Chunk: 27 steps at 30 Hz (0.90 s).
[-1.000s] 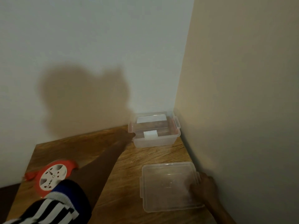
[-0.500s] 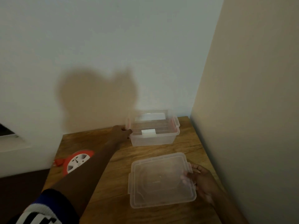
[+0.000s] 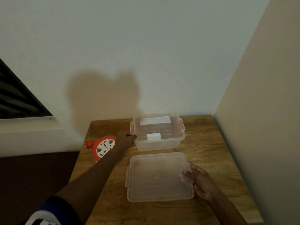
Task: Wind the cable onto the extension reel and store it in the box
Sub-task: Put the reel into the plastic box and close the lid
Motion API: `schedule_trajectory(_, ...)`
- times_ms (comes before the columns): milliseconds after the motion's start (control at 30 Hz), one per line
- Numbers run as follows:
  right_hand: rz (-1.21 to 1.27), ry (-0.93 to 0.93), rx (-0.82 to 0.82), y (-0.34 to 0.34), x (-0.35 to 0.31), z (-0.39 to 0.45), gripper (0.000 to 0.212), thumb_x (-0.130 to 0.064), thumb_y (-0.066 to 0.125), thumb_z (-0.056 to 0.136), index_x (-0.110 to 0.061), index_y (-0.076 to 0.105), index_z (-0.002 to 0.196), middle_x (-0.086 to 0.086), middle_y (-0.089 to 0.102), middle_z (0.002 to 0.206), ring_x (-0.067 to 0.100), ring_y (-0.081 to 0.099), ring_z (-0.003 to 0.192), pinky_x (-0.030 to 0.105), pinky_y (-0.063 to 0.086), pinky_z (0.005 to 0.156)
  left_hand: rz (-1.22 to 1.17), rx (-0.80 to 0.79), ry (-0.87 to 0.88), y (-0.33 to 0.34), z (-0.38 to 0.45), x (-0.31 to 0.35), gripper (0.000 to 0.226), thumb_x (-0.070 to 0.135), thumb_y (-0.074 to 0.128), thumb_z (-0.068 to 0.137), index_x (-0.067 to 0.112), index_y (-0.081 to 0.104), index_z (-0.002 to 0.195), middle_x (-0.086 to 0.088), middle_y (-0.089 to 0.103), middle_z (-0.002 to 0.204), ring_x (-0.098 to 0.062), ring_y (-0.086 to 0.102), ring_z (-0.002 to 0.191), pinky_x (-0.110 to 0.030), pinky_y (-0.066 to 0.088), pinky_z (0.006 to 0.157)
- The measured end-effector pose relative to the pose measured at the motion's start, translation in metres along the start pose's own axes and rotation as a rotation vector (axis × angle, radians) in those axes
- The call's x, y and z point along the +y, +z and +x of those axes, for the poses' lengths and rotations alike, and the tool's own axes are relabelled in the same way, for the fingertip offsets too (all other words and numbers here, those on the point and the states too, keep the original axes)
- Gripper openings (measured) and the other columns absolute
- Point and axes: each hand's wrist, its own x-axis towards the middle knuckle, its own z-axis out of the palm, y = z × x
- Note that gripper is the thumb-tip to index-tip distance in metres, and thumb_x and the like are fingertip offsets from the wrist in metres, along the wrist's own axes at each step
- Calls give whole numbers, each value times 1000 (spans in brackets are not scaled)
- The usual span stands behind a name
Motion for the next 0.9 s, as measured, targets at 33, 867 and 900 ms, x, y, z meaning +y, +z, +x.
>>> schedule_trajectory(33,10,5,4,2,0,1,42,9,74,69,-3,66,109,28,67,108,42,66,94,51,58,77,-12,-7,-2,2,-3,-3,26,9,69,95,-6,69,118,-22,73,111,-34,73,93,-40,64,75)
schedule_trajectory(867,-606,-341,499,6,30,15,12,-9,69,81,-18,65,87,0,68,88,17,64,81,36,55,65,-59,57,-7,7,-18,-21,21,11,69,96,-1,69,113,-20,72,111,-32,70,94,-21,52,57)
schedule_trajectory(900,-632,-345,510,6,30,16,13,-10,70,80,-19,63,86,-2,67,88,16,63,81,34,54,64,-60,60,-9,7,-19,-21,21,11,69,96,0,69,113,-20,72,112,-32,70,95,-21,52,58)
